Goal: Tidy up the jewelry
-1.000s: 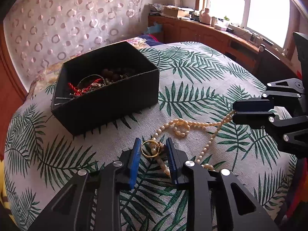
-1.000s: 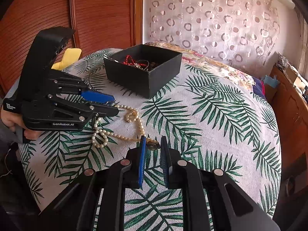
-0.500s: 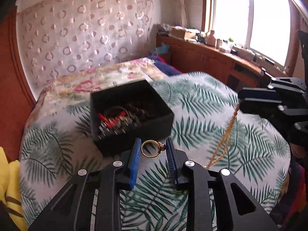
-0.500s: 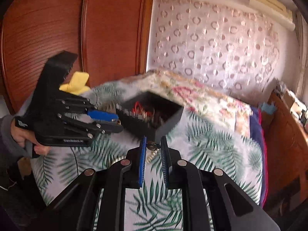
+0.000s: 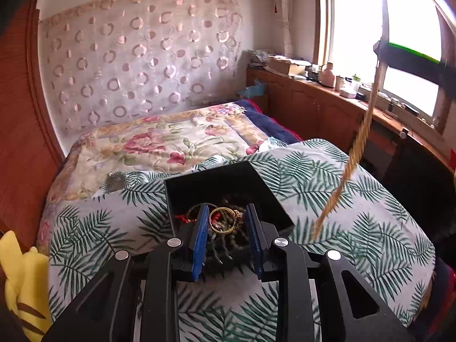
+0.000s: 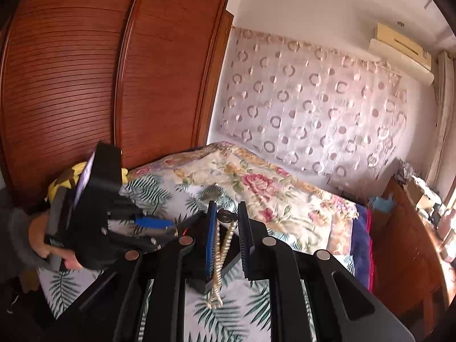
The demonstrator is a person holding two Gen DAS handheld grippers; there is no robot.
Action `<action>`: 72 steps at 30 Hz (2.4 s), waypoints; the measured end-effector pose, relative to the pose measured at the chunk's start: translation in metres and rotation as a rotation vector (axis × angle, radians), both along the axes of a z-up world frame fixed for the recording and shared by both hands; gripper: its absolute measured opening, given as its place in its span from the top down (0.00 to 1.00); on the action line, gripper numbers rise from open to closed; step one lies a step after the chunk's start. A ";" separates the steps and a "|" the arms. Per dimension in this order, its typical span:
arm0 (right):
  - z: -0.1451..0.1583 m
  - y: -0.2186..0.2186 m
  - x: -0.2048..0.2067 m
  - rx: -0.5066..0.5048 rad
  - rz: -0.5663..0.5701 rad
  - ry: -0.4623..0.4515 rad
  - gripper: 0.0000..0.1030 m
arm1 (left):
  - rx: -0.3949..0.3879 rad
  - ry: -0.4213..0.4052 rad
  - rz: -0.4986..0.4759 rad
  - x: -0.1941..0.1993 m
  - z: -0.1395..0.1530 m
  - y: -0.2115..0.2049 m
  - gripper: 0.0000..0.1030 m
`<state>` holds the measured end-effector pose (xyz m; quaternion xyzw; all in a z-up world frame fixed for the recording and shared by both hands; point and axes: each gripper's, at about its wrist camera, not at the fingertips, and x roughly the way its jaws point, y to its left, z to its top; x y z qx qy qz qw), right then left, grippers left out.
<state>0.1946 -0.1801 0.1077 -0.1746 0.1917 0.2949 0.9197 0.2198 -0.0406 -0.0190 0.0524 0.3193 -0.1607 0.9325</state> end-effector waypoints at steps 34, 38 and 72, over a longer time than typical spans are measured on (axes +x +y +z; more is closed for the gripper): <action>-0.099 0.046 0.065 0.009 -0.089 0.260 0.46 | -0.095 -0.049 0.157 -0.035 -0.004 0.044 0.07; -0.101 0.032 0.038 0.070 -0.130 0.254 0.42 | -0.084 -0.075 0.182 -0.056 0.002 0.044 0.07; -0.124 -0.044 -0.088 0.267 -0.421 0.136 0.02 | -0.043 -0.161 0.284 -0.148 0.010 0.036 0.07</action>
